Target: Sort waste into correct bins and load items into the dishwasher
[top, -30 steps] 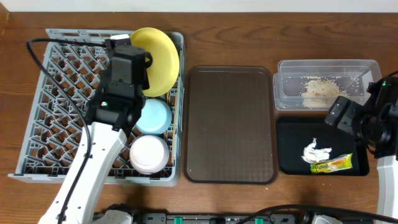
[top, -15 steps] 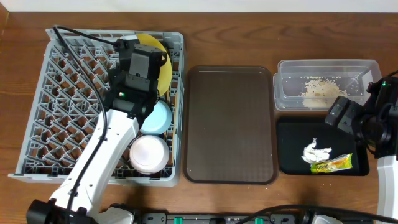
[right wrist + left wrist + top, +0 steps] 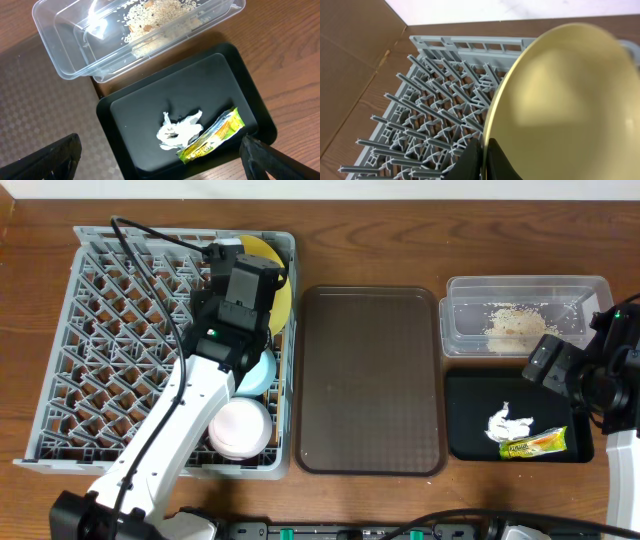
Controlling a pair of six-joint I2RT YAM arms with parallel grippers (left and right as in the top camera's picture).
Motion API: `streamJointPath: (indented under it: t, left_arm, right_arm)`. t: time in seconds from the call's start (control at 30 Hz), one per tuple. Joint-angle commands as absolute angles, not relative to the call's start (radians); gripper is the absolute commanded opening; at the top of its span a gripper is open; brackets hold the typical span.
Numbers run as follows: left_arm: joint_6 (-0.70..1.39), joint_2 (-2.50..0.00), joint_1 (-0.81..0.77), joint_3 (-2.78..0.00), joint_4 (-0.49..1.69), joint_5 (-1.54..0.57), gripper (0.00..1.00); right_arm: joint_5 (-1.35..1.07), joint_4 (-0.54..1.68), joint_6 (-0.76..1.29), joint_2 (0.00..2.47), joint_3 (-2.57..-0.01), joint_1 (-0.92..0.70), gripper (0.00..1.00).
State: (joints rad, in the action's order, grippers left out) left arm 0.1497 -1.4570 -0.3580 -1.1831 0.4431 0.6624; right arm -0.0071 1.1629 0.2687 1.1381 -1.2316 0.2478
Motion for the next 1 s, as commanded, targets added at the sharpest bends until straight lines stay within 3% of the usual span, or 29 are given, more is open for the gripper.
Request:
streamJointPath:
  t: [0.0,0.23,0.67,0.73,0.83,0.97]
  left_arm:
    - [0.104,-1.484,-0.36,-1.182,0.431,0.694,0.08]
    - [-0.018,-1.493,-0.36,-1.182,0.382,0.879,0.07]
    - [-0.031,-1.493,-0.399,-1.182,0.36,0.817,0.08]
    - [-0.03,-1.493,-0.404,-1.182,0.371,0.741,0.23]
    - [0.003,-1.493,-0.404,-1.182,0.435,0.551,0.61]
    - [0.126,-1.493,-0.385,-1.182,0.479,0.447,0.71]
  right_arm:
    - [-0.004,1.164,0.268,1.137,-1.243,0.254,0.99]
    - [-0.004,1.164,0.268,1.137,-1.243,0.254,0.99]
    - [-0.004,1.164,0.268,1.137,-1.243,0.254,0.99]
    - [-0.004,1.164,0.268,1.137,-1.243,0.254,0.99]
    - [-0.004,1.164,0.268,1.137,-1.243,0.254,0.99]
    - [-0.004,1.164,0.268,1.137,-1.243,0.254,0.99]
